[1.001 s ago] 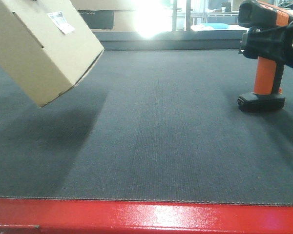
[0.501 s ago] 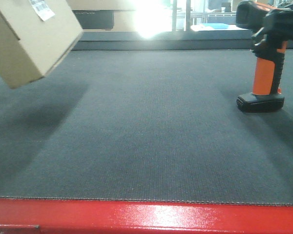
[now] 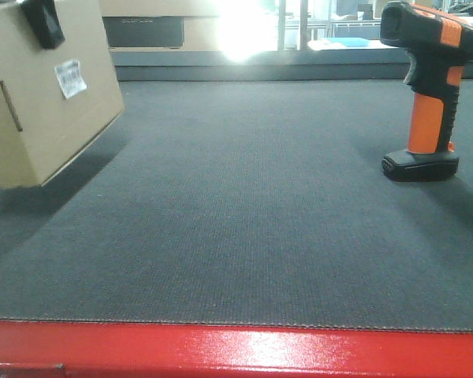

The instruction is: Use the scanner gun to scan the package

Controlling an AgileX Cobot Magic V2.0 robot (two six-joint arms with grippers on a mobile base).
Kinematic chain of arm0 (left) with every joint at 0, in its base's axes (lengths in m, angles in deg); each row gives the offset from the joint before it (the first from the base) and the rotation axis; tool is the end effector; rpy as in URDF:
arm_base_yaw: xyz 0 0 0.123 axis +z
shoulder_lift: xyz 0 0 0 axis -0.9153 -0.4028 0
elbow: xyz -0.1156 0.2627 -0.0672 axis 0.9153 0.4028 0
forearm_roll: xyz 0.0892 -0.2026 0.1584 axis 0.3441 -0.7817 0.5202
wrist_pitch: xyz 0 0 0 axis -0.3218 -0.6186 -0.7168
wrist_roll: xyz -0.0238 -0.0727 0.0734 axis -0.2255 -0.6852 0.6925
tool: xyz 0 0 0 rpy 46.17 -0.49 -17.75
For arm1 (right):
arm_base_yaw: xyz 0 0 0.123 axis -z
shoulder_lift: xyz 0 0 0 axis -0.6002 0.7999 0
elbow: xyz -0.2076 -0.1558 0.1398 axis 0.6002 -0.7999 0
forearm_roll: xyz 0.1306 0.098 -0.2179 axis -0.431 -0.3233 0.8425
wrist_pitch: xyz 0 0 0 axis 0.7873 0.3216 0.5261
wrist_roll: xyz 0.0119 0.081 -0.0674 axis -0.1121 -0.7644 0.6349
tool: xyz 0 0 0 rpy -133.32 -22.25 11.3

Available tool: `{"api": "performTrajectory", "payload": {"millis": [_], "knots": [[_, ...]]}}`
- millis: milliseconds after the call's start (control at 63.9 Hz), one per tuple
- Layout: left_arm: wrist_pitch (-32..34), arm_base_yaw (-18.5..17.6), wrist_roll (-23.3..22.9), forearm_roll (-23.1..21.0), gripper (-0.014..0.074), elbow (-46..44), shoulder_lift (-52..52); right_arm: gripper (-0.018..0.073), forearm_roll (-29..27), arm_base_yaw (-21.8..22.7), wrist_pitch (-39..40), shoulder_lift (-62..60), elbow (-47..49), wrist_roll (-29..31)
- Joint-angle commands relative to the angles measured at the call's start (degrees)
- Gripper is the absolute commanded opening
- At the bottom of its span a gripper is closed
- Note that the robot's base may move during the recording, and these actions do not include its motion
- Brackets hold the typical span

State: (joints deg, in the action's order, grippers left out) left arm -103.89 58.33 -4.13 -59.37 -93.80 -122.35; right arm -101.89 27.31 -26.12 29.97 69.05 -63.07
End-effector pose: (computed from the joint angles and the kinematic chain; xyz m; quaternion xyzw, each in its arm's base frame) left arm 0.4055 -0.0604 0.3379 0.0898 0.9738 -0.0288 0.2068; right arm 0.2109 0.0297 0.2868 0.0257 0.7725 0.0909 0.6279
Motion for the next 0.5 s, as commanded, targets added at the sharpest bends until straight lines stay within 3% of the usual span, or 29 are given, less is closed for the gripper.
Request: {"api": "performTrajectory", "payload": {"millis": [0,141,297,485], "knots": [[1.5,-0.2,-0.4,0.2,-0.0111,-0.7,-1.0,-0.0153,0.6,1.3,-0.1,-1.9,-0.1,2.7],[2.9,-0.2,-0.4,0.3,-0.0111,-0.7,-2.7,-0.0153,0.9,6.7,-1.6,-3.4,-0.1,2.8],[3.8,-0.2,-0.5,0.3,-0.0111,-0.7,-3.9,-0.0153,5.3,14.1,-6.0,-4.5,1.1,2.8],[3.6,-0.2,-0.6,0.3,-0.0111,-0.7,-4.5,-0.0153,5.7,14.5,-6.8,-4.8,2.7,2.8]]}}
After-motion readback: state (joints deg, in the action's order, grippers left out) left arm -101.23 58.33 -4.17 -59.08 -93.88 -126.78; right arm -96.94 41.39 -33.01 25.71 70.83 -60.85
